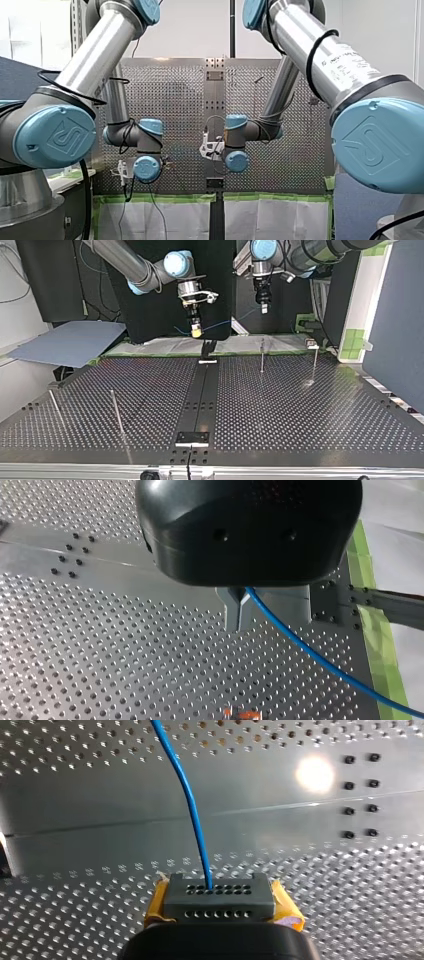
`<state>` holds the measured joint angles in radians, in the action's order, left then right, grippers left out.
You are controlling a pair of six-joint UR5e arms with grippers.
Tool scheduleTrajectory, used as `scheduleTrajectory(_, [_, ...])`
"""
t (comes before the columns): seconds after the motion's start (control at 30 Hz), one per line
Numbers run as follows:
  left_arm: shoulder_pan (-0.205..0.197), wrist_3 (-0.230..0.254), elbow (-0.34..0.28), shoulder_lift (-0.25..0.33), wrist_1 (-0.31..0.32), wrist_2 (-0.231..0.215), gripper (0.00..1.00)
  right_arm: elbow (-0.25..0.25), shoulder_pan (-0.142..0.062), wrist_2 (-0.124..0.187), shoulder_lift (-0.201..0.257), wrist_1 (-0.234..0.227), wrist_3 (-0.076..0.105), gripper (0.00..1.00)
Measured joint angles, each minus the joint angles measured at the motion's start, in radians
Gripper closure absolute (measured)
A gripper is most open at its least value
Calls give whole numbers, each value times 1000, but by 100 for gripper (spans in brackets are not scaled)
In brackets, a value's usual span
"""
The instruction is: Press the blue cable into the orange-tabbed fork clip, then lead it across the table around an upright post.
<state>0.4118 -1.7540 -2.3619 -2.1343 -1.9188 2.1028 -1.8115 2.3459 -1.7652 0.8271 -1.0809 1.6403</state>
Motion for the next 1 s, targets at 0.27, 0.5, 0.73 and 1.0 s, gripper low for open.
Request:
scheduleTrajectory(0.27, [-76,10,4,-9,0,-75,100,52,3,25,-71,3,20,100])
scheduleTrajectory(0.5, [-135,11,31,-61,0,-137,100,117,3,44,-138,43,38,100])
scheduleTrajectory(0.73, [-159,6,63,-98,-9,-188,100,181,4,45,-201,105,40,100])
scheduleTrajectory(1.0, [-178,-3,109,-101,-71,-247,100,259,2,47,-279,168,36,100])
